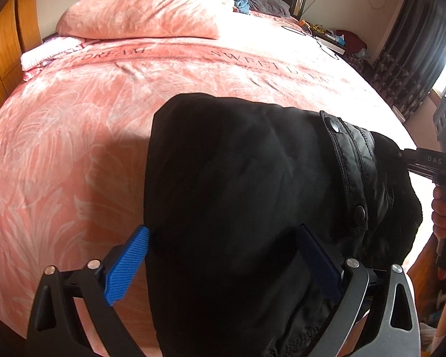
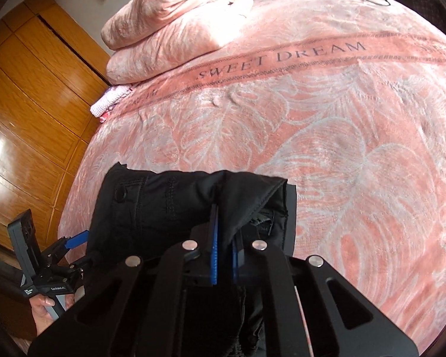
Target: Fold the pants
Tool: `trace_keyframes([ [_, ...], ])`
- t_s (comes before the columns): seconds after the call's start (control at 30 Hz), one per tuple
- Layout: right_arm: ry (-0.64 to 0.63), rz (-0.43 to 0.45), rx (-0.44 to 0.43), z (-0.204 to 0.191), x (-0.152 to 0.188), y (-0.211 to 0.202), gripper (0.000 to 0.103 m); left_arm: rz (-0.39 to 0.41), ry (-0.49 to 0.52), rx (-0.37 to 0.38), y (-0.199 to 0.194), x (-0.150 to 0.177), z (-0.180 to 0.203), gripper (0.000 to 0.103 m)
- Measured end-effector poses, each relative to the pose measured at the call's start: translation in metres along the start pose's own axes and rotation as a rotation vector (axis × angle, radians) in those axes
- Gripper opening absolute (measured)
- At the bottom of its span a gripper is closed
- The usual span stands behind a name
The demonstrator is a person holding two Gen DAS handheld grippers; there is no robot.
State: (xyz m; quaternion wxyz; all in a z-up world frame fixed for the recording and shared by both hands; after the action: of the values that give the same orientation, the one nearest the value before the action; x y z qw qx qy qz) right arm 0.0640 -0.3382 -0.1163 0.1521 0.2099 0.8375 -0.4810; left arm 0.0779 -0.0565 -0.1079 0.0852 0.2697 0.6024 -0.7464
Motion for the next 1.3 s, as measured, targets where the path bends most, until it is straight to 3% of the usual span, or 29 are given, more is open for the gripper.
trace_keyframes([
  [0.03, -0.004, 0.004, 0.007, 0.0, 0.002, 0.001, 0.011, -0.006, -0.006, -0.001, 0.001, 0.001, -0.001, 0.099],
  [0.17, -0.003, 0.031, -0.023, -0.001, 0.014, -0.018, 0.039, -0.005, -0.02, 0.002, -0.005, 0.005, -0.005, 0.099],
  [0.27, -0.014, 0.023, -0.014, -0.001, 0.035, -0.036, 0.047, 0.003, -0.007, -0.003, -0.014, 0.01, -0.007, 0.099],
  [0.5, 0.032, -0.047, -0.05, 0.002, 0.092, -0.047, 0.045, -0.018, -0.015, 0.005, -0.02, 0.028, -0.007, 0.099],
  [0.6, 0.021, -0.025, -0.053, 0.0, 0.099, -0.048, 0.032, -0.038, -0.026, 0.014, -0.014, 0.033, -0.003, 0.099],
  [0.83, 0.029, -0.042, -0.023, 0.004, 0.104, -0.046, 0.026, -0.034, -0.004, 0.015, -0.006, 0.035, 0.001, 0.1],
  [0.93, 0.035, -0.05, -0.028, 0.007, 0.106, -0.042, 0.029, -0.051, 0.001, 0.018, -0.006, 0.033, 0.0, 0.1],
  [1.17, 0.028, 0.007, -0.062, 0.012, 0.105, -0.065, 0.06, -0.02, -0.042, 0.045, -0.021, 0.017, -0.036, 0.099],
  [1.23, 0.037, 0.012, -0.08, 0.018, 0.102, -0.067, 0.061, -0.036, -0.078, 0.11, -0.017, 0.014, -0.05, 0.099],
  [1.3, 0.058, 0.005, -0.133, 0.022, 0.099, -0.066, 0.067, -0.065, -0.114, 0.232, -0.01, 0.013, -0.06, 0.099],
])
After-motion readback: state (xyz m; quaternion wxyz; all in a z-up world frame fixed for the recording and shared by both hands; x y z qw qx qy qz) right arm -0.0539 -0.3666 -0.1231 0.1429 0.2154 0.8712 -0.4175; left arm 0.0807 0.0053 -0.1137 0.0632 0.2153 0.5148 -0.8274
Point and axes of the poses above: each gripper's, at about its wrist camera, not at the fingertips, and y roughly the way its jaws point, z to its right, x to its underside, the point moved 4 cm from there along y, roughly the way its jaws point, and after that the axes turned 2 degrees about -x, right-handed, at the moved point
